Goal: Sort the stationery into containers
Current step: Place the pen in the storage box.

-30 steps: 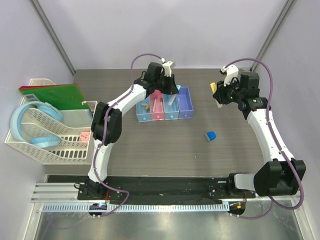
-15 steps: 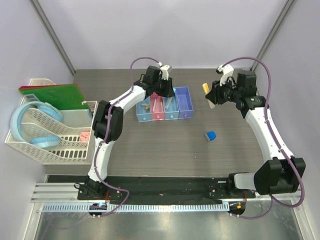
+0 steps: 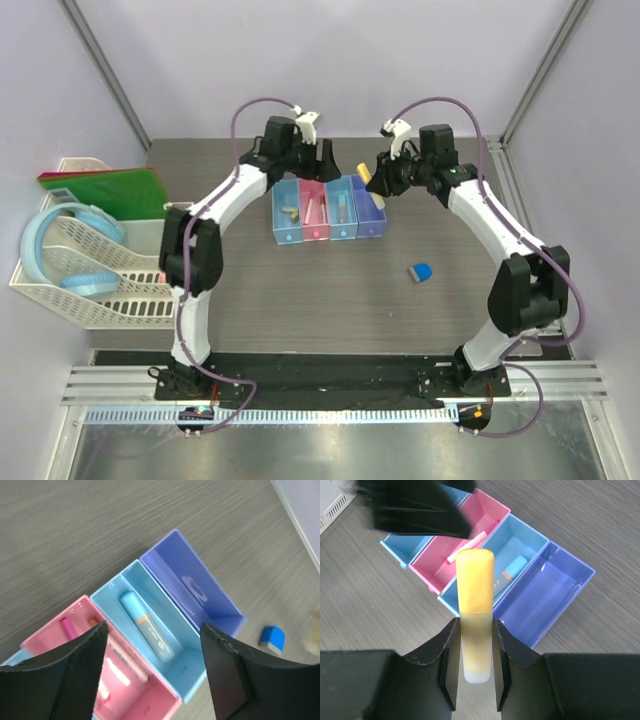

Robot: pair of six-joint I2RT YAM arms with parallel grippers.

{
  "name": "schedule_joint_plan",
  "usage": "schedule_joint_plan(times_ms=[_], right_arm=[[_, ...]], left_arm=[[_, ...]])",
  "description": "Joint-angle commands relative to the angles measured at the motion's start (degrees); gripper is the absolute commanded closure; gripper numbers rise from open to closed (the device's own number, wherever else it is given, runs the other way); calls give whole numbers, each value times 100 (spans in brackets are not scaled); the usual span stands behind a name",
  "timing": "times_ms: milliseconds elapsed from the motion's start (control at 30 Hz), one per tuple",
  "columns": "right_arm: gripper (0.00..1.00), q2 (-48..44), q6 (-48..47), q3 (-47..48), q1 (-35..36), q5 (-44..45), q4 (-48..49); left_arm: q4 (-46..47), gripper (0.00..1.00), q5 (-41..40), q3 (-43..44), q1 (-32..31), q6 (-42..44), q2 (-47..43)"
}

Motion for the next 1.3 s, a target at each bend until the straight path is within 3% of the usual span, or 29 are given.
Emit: schedule_joint_plan(times_ms=[0,200,467,767,867,1000,1033,1267], right_arm=[[78,462,314,573,129,-222,565],[78,1305,560,1144,331,-328,829],[78,2194,780,1469,551,-310,1172],[79,2906,675,1522,745,-56,1163],[71,3003,657,1557,753,6,1136],[35,2898,517,1575,806,76,952],[30,2837,430,1558,823,137,935],[20,1862,131,1321,815,541,593]], left_arm=[[-113,18,241,-690,102,750,-1664],[-281,0,74,-2001,173,1471,-2774],[-246,0,-23,-3064,225,1489,-3539],[-333,0,-111,-3452,252,1507,-3979],[-386,0,-137,-3461,252,1647,-4032],[-466,0,-129,-3470,252,1647,-4041],[-466,0,-120,-3488,252,1656,-4041],[-466,0,-50,-3593,252,1656,-4050]])
